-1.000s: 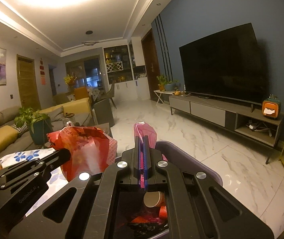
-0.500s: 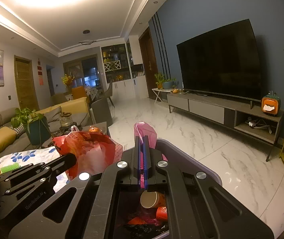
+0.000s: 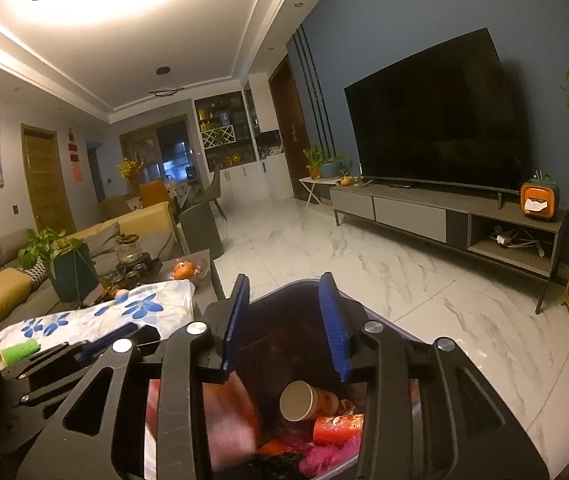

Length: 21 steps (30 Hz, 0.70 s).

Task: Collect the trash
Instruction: 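Open both tools over the grey bin to drop wrapper and bag, then move both open tools back to the paper cup and green foam sleeve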

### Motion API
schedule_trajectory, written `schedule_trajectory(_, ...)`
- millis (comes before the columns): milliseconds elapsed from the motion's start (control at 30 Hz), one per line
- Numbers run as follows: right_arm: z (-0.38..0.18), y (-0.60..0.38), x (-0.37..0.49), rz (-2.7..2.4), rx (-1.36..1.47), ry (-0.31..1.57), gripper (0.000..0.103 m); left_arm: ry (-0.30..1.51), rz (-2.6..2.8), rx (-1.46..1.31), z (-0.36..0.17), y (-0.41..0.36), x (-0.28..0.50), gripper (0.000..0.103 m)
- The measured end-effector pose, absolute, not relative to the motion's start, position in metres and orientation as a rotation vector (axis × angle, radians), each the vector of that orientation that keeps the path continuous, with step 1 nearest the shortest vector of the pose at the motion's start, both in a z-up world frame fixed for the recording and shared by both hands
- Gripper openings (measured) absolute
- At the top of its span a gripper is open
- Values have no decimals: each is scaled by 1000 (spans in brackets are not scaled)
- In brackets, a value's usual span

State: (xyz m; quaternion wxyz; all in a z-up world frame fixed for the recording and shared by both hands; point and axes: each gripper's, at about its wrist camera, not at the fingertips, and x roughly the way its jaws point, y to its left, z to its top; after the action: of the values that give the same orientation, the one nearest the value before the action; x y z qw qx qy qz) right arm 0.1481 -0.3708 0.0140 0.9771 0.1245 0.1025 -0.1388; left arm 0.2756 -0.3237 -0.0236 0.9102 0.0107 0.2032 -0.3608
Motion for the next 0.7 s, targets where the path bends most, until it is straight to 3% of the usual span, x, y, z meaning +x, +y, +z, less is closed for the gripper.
schedule_trajectory(33,14,-370,147,-281,250,204,46,414,-735,11,-23,-321,275,55)
schedule_trajectory(233,14,-367,140,-289,254,197,66,372,-648,-7,-21,-298,268,85)
schedule_trajectory(400,13,-360,138,-286,263,197,76,363,-571,-33,-18,-272,263,90)
schedule_trajectory(700,13,-331,141,-241,268,210,79,352,-406,-47,-15,-211,253,94)
